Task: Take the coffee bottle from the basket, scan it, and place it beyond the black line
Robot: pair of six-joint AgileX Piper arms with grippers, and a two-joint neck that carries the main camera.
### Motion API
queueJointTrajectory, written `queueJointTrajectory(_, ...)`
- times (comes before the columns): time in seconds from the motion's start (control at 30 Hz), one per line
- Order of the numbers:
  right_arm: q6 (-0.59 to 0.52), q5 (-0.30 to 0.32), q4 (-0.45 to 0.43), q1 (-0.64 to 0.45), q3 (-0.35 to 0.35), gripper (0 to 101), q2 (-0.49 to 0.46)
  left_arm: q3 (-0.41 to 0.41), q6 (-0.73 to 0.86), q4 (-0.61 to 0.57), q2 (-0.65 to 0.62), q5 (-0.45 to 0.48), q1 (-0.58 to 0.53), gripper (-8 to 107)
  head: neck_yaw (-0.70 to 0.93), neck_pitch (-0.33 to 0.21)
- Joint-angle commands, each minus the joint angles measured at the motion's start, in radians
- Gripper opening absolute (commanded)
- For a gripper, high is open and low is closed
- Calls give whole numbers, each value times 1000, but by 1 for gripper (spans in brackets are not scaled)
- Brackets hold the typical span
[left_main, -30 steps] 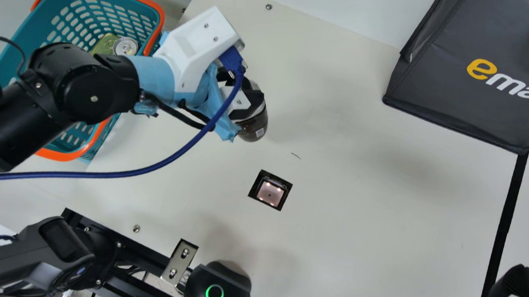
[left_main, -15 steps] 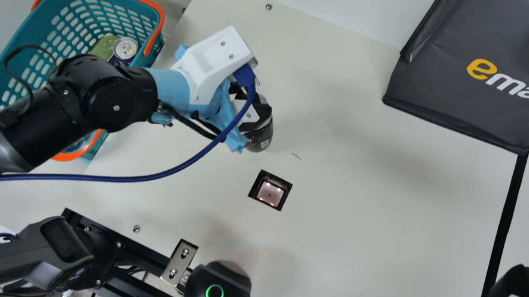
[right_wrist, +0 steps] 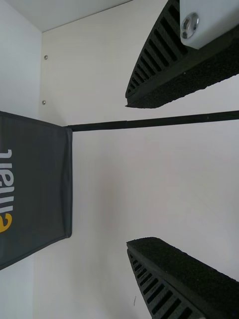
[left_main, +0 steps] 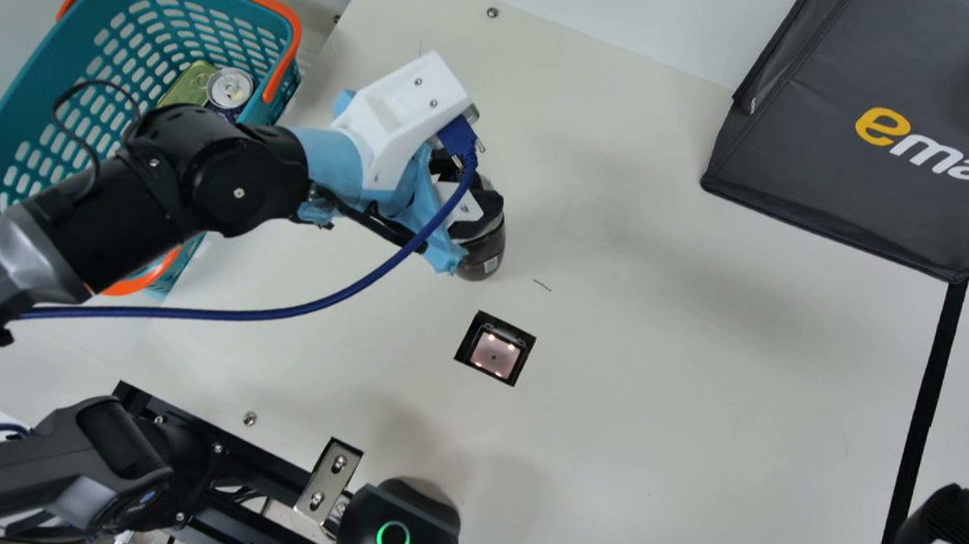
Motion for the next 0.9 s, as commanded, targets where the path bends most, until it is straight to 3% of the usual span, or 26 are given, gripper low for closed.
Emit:
queueJointTrajectory(0.0, 0, 0, 0, 0, 0, 91, 0, 4, -1, -1, 1, -3, -2, 10, 2, -26)
queueJointTrajectory(0.57, 0, 0, 0, 0, 0, 91, 0, 42, -8, 6, -1, -24, -28, 10, 2, -26)
queueJointTrajectory(0.87, 0, 0, 0, 0, 0, 91, 0, 44, -16, 21, 0, -26, -33, 40, 2, -26)
